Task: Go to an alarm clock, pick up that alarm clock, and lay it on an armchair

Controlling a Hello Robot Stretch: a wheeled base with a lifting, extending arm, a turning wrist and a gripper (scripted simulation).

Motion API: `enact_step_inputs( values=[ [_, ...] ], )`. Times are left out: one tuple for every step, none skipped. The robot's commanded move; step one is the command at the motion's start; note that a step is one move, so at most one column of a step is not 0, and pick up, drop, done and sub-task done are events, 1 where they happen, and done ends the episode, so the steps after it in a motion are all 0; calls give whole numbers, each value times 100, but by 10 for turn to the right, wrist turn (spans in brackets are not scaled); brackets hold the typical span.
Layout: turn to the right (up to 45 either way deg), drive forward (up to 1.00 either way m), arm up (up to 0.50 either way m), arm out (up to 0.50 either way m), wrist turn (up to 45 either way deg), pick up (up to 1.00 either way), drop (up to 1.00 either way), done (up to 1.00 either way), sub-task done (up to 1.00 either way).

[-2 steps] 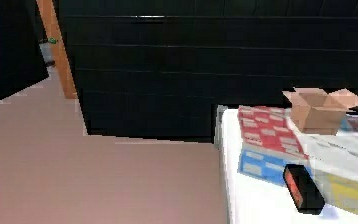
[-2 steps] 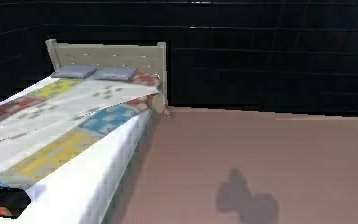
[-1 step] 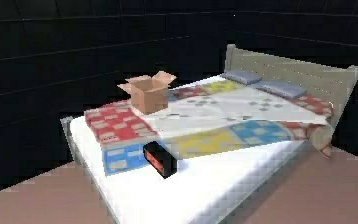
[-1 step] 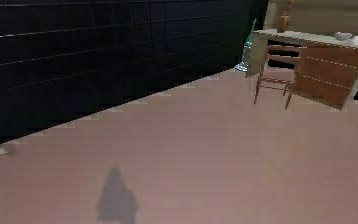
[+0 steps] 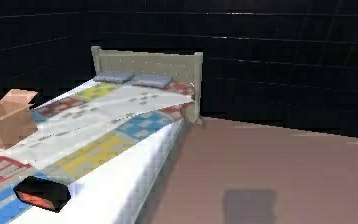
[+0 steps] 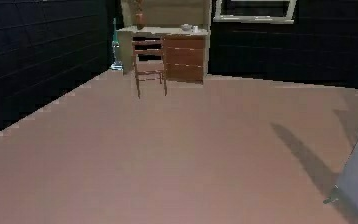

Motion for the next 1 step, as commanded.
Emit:
enact_step_inputs(
  values=[
    [0, 70, 0, 0, 0, 0, 0, 0, 0]
  ],
)
